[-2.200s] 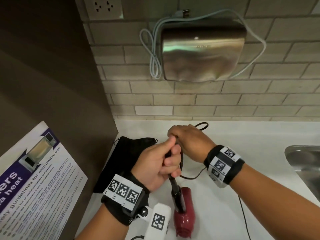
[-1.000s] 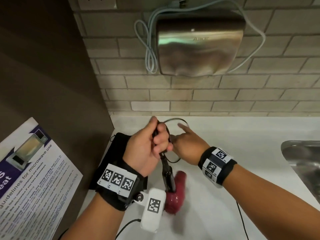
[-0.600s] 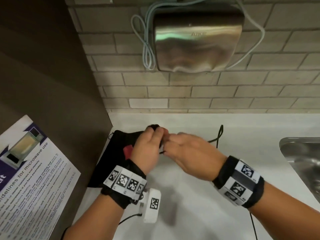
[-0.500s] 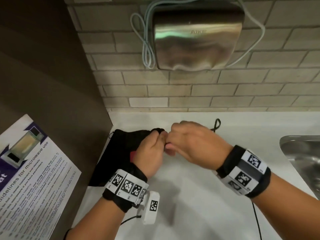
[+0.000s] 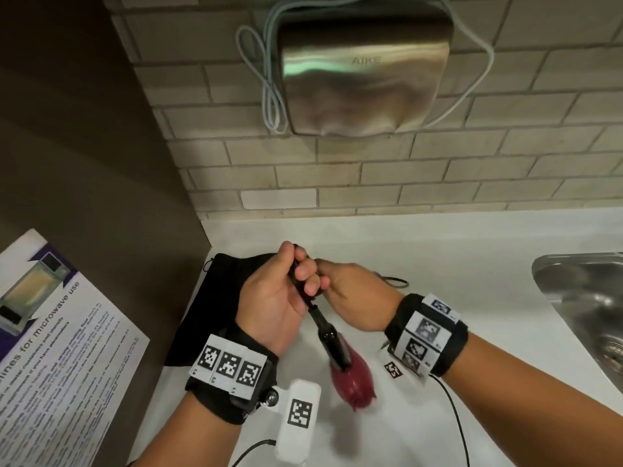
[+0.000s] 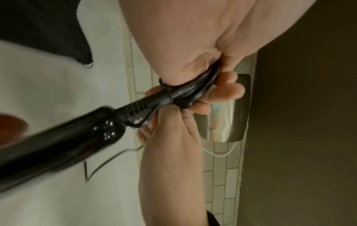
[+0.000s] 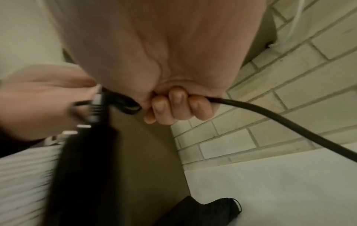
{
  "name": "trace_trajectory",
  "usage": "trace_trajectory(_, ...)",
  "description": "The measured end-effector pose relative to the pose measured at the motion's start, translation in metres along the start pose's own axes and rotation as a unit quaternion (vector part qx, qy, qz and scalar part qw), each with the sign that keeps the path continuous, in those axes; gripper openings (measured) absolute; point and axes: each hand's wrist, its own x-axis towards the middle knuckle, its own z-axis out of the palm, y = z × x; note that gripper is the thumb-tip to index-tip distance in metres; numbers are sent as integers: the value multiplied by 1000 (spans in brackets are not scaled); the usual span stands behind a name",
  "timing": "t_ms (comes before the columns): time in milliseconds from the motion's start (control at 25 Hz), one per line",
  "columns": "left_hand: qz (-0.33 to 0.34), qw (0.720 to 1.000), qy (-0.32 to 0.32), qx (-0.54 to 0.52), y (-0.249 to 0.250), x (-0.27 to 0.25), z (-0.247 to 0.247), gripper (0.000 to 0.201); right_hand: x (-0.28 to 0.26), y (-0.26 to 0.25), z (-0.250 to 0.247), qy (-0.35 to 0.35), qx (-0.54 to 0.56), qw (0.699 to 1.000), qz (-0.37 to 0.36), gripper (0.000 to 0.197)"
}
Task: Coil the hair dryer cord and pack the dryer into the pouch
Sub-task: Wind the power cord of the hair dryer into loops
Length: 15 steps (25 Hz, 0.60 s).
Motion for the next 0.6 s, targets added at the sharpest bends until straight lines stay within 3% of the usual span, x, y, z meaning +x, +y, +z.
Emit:
trace_trajectory(120,60,997,49,16,3,6,-3,26,-21,-15,1,-18,-26,999,-15,20)
trace_trajectory(200,99,977,103,156,2,11,-2,28,-31,-25,-2,-22,-64,997,-41,24)
trace_trajectory(240,123,952,112,256,0,12,-2,30,-33,-27,-6,-20,-98,993,-60,26)
trace_trajectory(360,170,817,80,545,-3,13,-14,38,-29,-32,-35,3,-154,980,-124,26)
trace_trajectory(400,164,789,55,590,-2,13,-18,43,-26,-33,-48,13,-148,979,-141,22)
trace_trajectory(440,152,792,26,591,-2,11,-20,48,-21,-33,-59,16,-126,980,-150,19)
trace_trajectory(520,111,837,-26,535,0,7,-16,62,-11,-31,-74,5,-50,989,-136,13)
trace_trajectory(600,54,873,-36,483,2,3,-6,68,-2,-25,-76,-8,36,995,-93,19)
